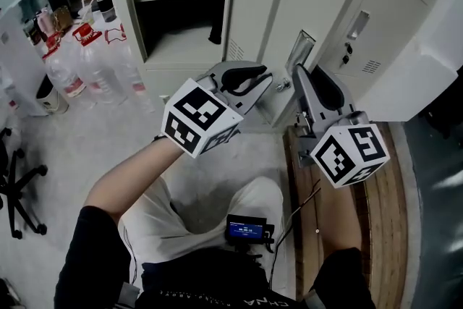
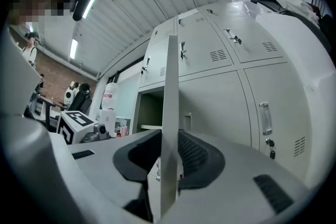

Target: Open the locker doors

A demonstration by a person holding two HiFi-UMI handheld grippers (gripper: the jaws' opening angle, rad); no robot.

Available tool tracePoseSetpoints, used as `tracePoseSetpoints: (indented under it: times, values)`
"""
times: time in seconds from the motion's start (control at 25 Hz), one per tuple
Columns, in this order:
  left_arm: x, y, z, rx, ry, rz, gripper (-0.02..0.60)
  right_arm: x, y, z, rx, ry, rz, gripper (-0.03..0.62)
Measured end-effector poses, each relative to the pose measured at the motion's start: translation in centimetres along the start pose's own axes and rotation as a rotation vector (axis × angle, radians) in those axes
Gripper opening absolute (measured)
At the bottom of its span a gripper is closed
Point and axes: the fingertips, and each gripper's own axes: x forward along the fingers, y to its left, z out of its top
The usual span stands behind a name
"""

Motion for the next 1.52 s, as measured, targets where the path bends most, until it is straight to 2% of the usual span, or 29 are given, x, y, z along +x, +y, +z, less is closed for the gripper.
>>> tracePoseSetpoints:
  times: [0.16, 0.28, 0.48, 0.56, 0.68, 0.76, 0.96, 1.08, 1.32, 1.4, 1.52]
  values:
    - [1.1, 3.8, -2.5, -0.022, 0.061, 0.088, 0.058, -0.2, 0.0, -0.3, -0.012, 0.018, -0.017, 0.117]
    - [1.9, 5.3, -4.2, -0.046, 0.092, 0.117, 0.06, -0.2, 0.1, -0.3, -0.035, 0.028, -0.014, 0.117]
    - [2.2, 5.7, -4.6, -0.051, 0.084, 0.106, 0.058, -2.1, 1.0, 1.5, -0.089, -0.025, -0.034, 0.118]
    - [2.1, 5.7, -4.5, -0.059, 0.08, 0.09, 0.06, -2.8, 3.0, 2.7, -0.143, -0.055, -0.006, 0.114]
    - [2.1, 5.7, -4.5, -0.055, 0.073, 0.076, 0.06, -1.7, 5.9, 2.1, -0.24, -0.008, 0.066, 0.063]
    - [2.0, 5.7, -4.5, -0.05, 0.073, 0.068, 0.058, -0.1, 6.8, 0.8, -0.256, 0.037, 0.093, 0.049]
    - [1.6, 5.8, -4.4, -0.053, 0.077, 0.005, 0.058, 4.0, 8.6, -1.3, -0.223, 0.107, 0.143, 0.04]
    - [0.6, 6.1, -4.4, -0.024, 0.08, -0.024, 0.058, 5.9, 9.3, -1.8, -0.226, 0.121, 0.135, 0.04]
    - [-3.1, 10.9, -4.3, 0.02, 0.057, 0.005, 0.058, 9.6, 9.8, -2.8, -0.129, 0.161, 0.121, 0.04]
    - [-3.9, 12.9, -4.2, 0.011, 0.065, 0.011, 0.057, 11.3, 9.8, -3.2, -0.087, 0.201, 0.117, 0.04]
    - [-5.2, 15.2, -4.2, -0.051, 0.143, 0.004, 0.057, 13.5, 10.1, -3.0, -0.043, 0.278, 0.116, 0.04]
